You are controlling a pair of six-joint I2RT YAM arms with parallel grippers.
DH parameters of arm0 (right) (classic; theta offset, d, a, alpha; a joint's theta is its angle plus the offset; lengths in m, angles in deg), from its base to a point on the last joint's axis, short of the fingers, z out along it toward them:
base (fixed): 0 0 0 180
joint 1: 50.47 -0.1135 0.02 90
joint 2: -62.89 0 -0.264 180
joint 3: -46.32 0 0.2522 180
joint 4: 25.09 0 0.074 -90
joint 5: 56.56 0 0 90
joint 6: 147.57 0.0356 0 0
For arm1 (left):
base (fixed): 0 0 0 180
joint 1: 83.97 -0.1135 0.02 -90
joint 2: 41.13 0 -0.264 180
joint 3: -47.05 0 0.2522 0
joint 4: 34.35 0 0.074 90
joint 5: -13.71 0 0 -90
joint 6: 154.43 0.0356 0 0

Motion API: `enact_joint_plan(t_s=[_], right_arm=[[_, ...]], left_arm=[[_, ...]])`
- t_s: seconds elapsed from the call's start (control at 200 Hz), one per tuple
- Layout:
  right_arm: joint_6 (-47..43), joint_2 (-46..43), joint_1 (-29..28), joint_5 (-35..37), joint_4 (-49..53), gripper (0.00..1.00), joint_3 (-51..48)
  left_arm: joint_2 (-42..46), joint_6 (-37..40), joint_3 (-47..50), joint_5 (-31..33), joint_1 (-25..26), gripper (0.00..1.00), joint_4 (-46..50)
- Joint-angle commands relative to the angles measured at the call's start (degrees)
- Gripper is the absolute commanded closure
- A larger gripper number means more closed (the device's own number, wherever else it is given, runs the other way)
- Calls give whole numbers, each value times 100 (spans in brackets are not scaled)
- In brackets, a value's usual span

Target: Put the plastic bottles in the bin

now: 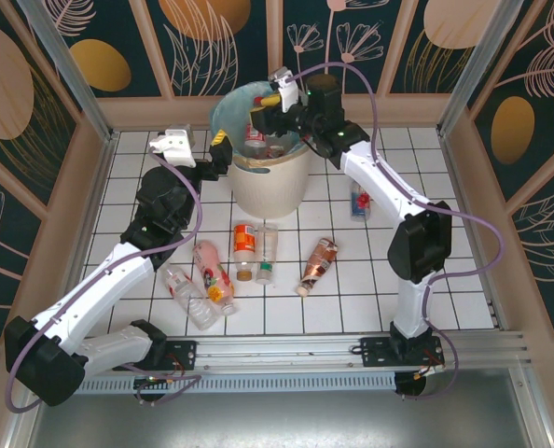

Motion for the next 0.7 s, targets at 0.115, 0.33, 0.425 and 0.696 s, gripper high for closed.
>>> enact_joint_plan(t_s=[0.115, 0.33, 0.425, 0.696], right_arm=[[128, -250, 11, -515, 731, 36, -232], [377, -482, 20, -894, 280, 27, -522], [626, -536, 45, -1045, 76, 29, -526], [868, -1030, 3, -1566, -690, 18, -1131]], left_arm=[[16, 30, 51, 45, -21, 9, -213], [-6, 29, 51, 39, -20, 9, -209], [-2, 44, 58, 36, -20, 9, -216], [-28, 39, 88, 48, -17, 9, -237]])
